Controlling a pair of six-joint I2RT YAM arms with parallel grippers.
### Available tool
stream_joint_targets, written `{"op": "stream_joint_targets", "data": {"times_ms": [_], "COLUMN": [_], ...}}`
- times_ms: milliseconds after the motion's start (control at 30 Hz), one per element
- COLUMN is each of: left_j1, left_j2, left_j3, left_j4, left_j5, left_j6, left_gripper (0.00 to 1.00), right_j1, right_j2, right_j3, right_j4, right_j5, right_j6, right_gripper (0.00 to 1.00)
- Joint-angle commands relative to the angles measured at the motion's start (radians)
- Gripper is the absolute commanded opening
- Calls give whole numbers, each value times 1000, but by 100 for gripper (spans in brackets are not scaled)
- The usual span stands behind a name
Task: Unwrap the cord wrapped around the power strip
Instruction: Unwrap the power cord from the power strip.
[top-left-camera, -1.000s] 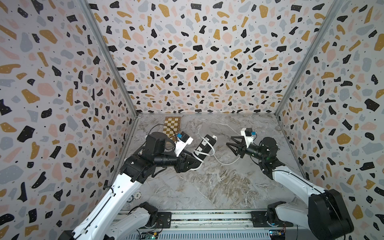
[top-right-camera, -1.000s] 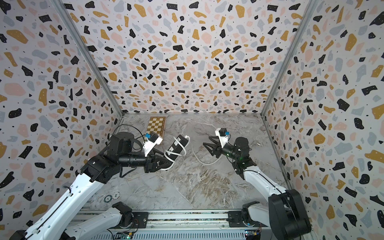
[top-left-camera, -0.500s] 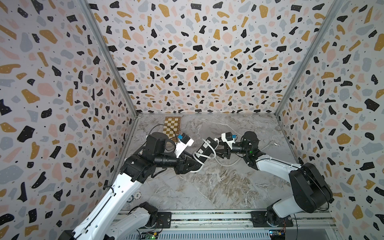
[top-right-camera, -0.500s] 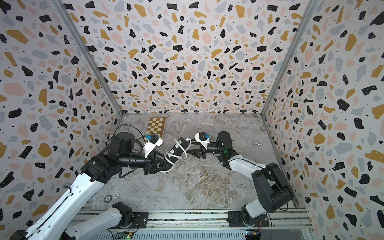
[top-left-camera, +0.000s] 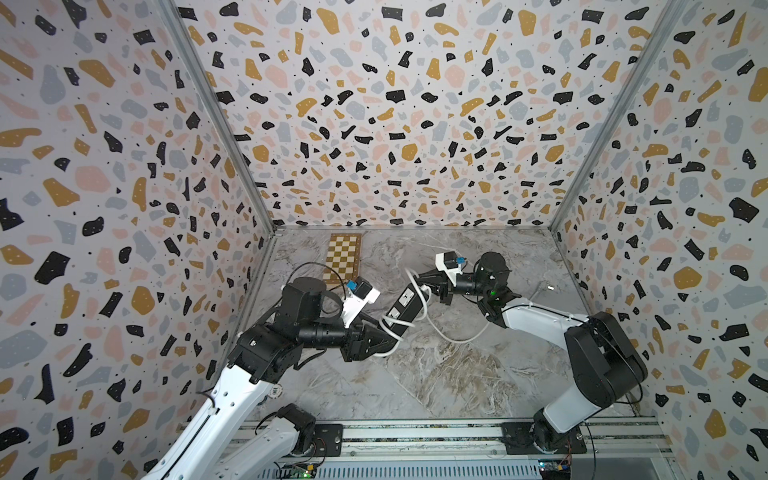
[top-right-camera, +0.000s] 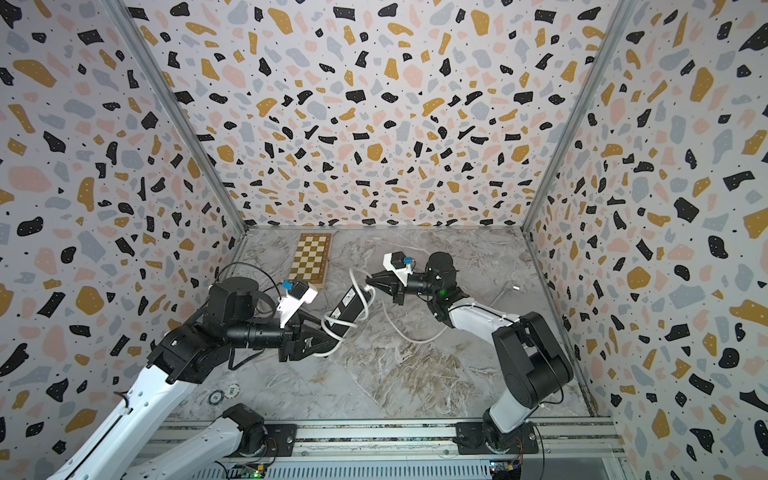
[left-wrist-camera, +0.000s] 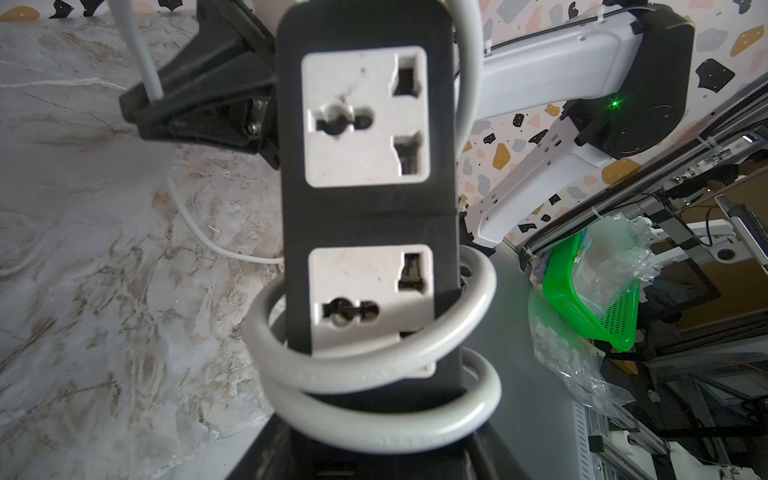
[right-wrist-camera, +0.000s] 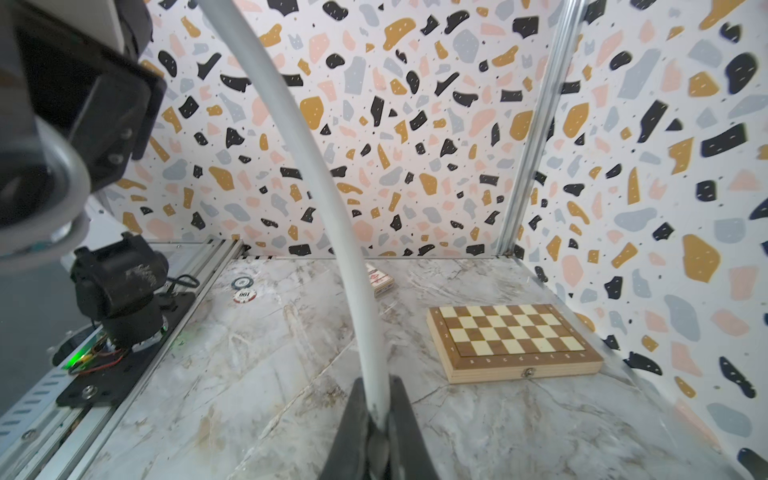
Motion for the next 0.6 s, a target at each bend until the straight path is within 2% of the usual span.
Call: {"op": "stream_joint_targets", "data": {"times_ms": [0,100,200,400,567], "left_j1": [4,4,6,6,6], "left_j2": [-7,-3,1,7,16], "left_j3": [-9,-5,19,36,67], "left_j4": [74,82,85,156,167], "left_j5": [7,-101,-191,-222,-220], "left_j6": [-3,-23,-50,-92,-105], "left_gripper": [0,0,0,0,0], "right_j1": [-10,-30,-47,-49,-45], "right_j2": [-131,-227,-354,-558,-558], "right_j3": [106,96,-6,-280,-380], "right_j4": [-278,-351,-376,-480,-554], "right_j5": [126,177,266,560,618], "right_j6": [-182,-227,-232,-198,-212], "right_gripper": [0,0,0,0,0]}}
